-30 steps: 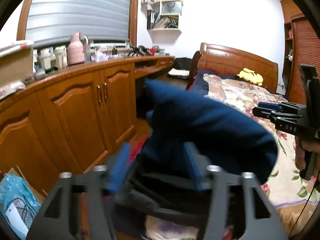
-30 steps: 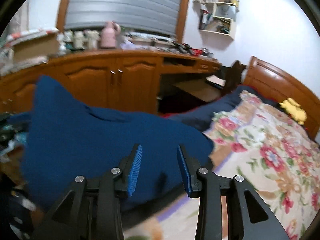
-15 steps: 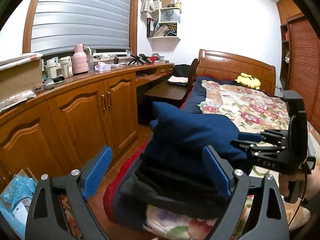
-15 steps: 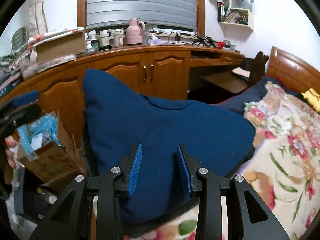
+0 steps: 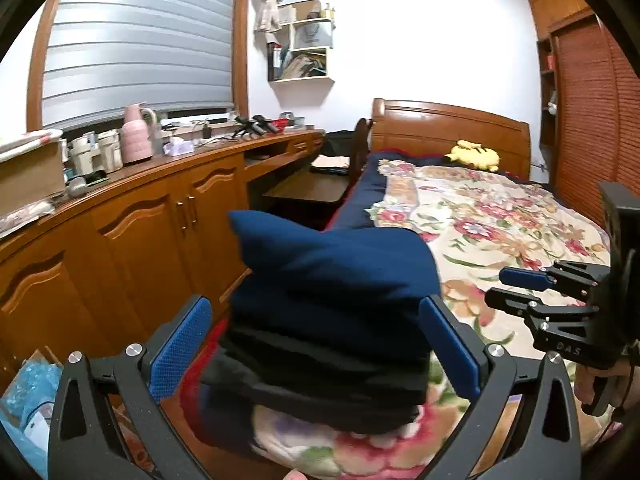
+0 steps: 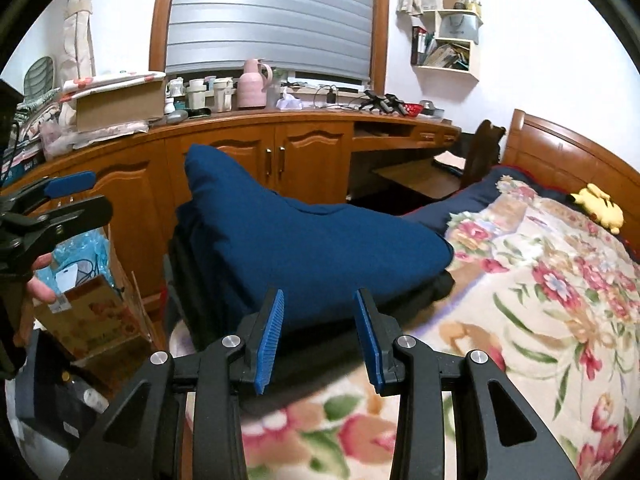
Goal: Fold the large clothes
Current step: 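Carry the folded jacket off the bed toward the black garment pile with both tools, then lower the jacket onto the black garment pile and open both tools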
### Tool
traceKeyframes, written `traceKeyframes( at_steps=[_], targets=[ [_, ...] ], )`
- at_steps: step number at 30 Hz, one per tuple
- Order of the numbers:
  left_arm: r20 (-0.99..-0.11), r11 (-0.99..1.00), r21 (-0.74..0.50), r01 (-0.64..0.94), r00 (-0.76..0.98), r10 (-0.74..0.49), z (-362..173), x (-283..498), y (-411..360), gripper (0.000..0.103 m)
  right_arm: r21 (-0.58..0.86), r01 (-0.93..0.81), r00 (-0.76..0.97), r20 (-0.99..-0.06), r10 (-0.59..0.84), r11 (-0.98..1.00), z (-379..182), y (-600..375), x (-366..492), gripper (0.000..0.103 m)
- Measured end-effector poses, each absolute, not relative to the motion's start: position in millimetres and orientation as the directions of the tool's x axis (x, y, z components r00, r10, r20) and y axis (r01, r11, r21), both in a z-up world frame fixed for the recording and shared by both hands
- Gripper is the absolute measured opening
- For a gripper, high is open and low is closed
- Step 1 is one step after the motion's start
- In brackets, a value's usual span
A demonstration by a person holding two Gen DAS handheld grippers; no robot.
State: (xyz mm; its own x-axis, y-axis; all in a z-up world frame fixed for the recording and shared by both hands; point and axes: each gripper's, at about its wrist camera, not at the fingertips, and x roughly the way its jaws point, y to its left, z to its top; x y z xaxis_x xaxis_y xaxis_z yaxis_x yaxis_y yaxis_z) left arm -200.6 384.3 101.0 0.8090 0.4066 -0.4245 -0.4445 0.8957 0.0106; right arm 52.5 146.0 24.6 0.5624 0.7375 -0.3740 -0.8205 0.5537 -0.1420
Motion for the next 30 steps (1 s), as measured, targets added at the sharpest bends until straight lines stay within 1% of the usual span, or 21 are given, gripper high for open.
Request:
traceKeyframes(
  at_steps=[10, 12, 14, 15, 16, 22, 27, 30],
  targets=[
    [-0.436, 0.939, 0.012, -0.343, 0.843, 0.314, 85.5, -163.9, 329.1, 0.103, -0.138, -0.766, 0.628, -0.371, 0.685, 0.628, 13.7, 76.9, 31.0, 0.038],
    [-0.433, 0.952, 0.004, -0.308, 0.857, 0.279, 81.4, -155.3, 313.1, 0.103, -0.13, -0.748, 0.646, -0.367, 0.669, 0.651, 11.9, 60.3, 27.7, 0.046],
    [-0.433, 0.962, 0.001, -0.275, 0.866, 0.248, 77.5, -148.0, 298.8, 0.103, -0.115, -0.733, 0.658, -0.367, 0.658, 0.67, 8.3, 42.1, 24.4, 0.057],
    [-0.434, 0.967, -0.003, -0.253, 0.872, 0.227, 74.7, -143.2, 288.9, 0.103, -0.111, -0.722, 0.669, -0.365, 0.647, 0.683, 6.5, 33.5, 22.8, 0.06],
    [-0.434, 0.972, -0.009, -0.236, 0.877, 0.209, 72.4, -139.5, 281.5, 0.103, -0.11, -0.709, 0.681, -0.364, 0.635, 0.697, 3.9, 22.8, 20.5, 0.065],
    [-0.443, 0.989, -0.034, -0.142, 0.889, 0.113, 52.1, -113.4, 228.2, 0.103, -0.066, -0.618, 0.744, -0.371, 0.556, 0.784, -12.9, -26.6, 10.7, 0.08],
    [-0.451, 0.995, -0.018, -0.098, 0.889, 0.08, 33.9, -84.9, 181.6, 0.103, -0.051, -0.526, 0.803, -0.359, 0.476, 0.849, -22.6, -55.6, 1.1, 0.082],
    [-0.438, 0.997, -0.015, -0.077, 0.897, 0.063, 25.5, -69.9, 155.2, 0.103, -0.03, -0.468, 0.835, -0.343, 0.431, 0.883, -29.3, -79.3, -5.6, 0.082]
  ],
)
